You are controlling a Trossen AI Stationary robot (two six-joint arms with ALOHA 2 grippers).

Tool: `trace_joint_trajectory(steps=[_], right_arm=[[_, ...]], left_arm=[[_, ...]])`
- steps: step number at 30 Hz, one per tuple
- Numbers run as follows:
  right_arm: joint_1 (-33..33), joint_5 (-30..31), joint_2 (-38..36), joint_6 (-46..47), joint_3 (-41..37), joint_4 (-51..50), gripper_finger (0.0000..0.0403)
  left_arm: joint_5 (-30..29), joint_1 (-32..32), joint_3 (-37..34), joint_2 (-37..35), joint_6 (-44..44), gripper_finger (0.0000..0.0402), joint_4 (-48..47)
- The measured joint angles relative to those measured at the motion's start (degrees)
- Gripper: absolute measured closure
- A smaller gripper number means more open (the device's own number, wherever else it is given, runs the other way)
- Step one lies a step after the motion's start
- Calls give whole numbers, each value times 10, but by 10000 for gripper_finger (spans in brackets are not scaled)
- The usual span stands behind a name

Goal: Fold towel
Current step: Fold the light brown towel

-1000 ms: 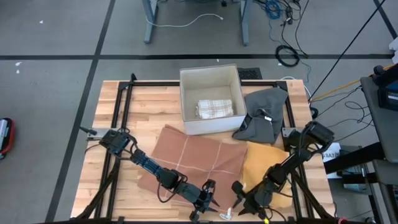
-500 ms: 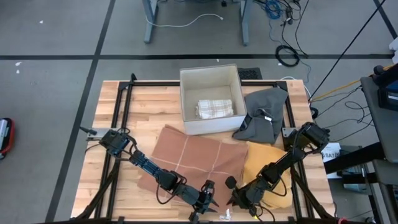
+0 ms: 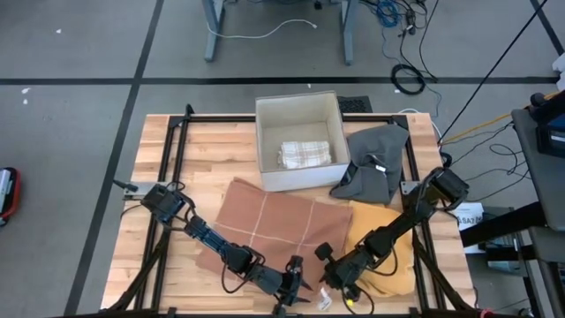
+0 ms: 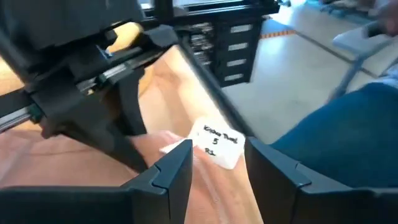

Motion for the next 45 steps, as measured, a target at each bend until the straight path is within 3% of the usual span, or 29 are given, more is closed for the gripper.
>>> trace_joint_trajectory(steps=[3, 7, 14, 18, 21, 35, 39, 42, 45], right_arm=[[-8, 0, 0, 2, 0, 3, 396], [-15, -2, 0, 12, 0, -2, 396], [-33, -10, 0, 23, 0, -9, 396], [-35, -104, -1, 38, 0, -19, 388], [-25, -139, -2, 52, 0, -38, 366], [-8, -155, -101, 48, 0, -108, 194], [-10, -143, -128, 37, 0, -106, 186], [-12, -76, -124, 34, 0, -110, 195], [-19, -59, -107, 28, 0, -112, 205]], left_arm=[[-47, 5, 14, 19, 13, 247, -19], [-52, 13, 33, 26, 19, 247, -26], [-67, 16, 106, 57, -1, 247, -128], [-70, 13, 172, 87, 1, 247, -141], [-70, 5, 197, 98, 12, 247, -170], [-75, -13, 208, 99, 0, 247, -197], [-75, -8, 208, 99, -9, 247, -201], [-74, -9, 208, 99, -10, 247, -201], [-68, -9, 208, 99, -10, 247, -201]])
